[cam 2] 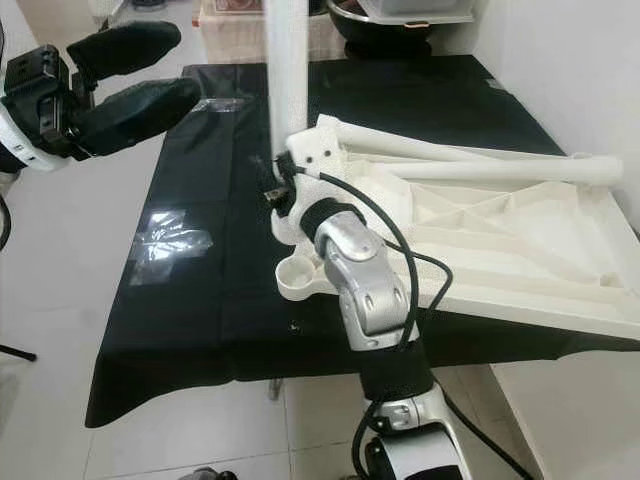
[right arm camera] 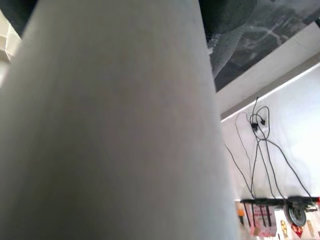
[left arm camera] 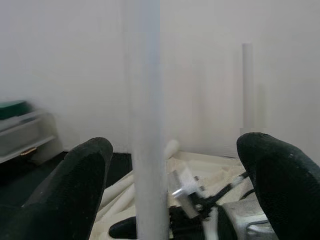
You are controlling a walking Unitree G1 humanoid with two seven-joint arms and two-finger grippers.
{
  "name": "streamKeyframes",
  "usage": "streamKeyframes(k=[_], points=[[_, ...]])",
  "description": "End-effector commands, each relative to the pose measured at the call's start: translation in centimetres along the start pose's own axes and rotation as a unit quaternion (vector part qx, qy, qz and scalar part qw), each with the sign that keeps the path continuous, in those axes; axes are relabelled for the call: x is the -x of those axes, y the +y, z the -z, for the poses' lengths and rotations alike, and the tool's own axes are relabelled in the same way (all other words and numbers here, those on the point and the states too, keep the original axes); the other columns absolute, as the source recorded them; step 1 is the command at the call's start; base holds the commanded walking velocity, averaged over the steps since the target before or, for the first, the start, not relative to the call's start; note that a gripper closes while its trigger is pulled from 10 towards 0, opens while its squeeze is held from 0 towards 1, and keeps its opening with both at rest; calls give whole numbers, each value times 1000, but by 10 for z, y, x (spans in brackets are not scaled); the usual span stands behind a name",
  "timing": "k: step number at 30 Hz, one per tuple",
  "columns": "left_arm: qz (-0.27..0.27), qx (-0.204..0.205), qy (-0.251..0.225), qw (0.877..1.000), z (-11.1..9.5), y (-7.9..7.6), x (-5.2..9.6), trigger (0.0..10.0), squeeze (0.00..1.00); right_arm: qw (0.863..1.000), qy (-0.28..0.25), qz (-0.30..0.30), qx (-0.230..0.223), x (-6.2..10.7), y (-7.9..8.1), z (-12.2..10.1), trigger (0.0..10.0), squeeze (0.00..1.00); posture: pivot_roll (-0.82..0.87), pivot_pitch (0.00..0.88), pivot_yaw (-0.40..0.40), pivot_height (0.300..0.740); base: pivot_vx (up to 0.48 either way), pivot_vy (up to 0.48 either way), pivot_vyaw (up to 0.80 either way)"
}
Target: Building children table
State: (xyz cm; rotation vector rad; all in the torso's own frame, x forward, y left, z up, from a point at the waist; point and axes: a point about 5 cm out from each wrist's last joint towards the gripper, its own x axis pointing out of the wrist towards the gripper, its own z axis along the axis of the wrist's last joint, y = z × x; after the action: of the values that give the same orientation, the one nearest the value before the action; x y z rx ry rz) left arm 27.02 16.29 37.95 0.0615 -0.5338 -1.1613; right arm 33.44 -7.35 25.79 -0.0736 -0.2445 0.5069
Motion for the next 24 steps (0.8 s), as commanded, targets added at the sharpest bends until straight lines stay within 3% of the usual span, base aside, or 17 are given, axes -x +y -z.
streamKeyframes(k=[1, 6, 9, 16, 23, 24], points=[[-16, -5, 10, 1000, 8, 1, -2, 10000, 0, 999, -33, -32, 13, -1, 12, -12, 10000, 0, 7, 106, 14, 740, 0, 0, 0], [-60, -12, 16, 998, 22, 7, -15, 10000, 0, 993, -63, -90, 42, 2, 33, -19, 10000, 0, 6, 106, 15, 740, 0, 0, 0], [-53, 2, 5, 999, 24, 7, -22, 10000, 0, 988, -67, -122, 69, 4, 43, -19, 10000, 0, 7, 106, 13, 740, 0, 0, 0], [-36, 7, -1, 999, 28, 6, -34, 10000, 0, 979, -64, -166, 98, 6, 55, -17, 10000, 0, 5, 104, 10, 740, 0, 0, 0], [-21, -9, -1, 1000, 26, 5, -41, 10000, 0, 976, -49, -179, 115, 8, 57, -12, 10000, 0, 4, 107, 11, 740, 0, 0, 0], [-25, -15, -1, 1000, 25, 6, -42, 4745, 0, 976, -47, -179, 117, 8, 57, -11, 10000, 0, 4, 107, 11, 740, 0, 0, 0]])
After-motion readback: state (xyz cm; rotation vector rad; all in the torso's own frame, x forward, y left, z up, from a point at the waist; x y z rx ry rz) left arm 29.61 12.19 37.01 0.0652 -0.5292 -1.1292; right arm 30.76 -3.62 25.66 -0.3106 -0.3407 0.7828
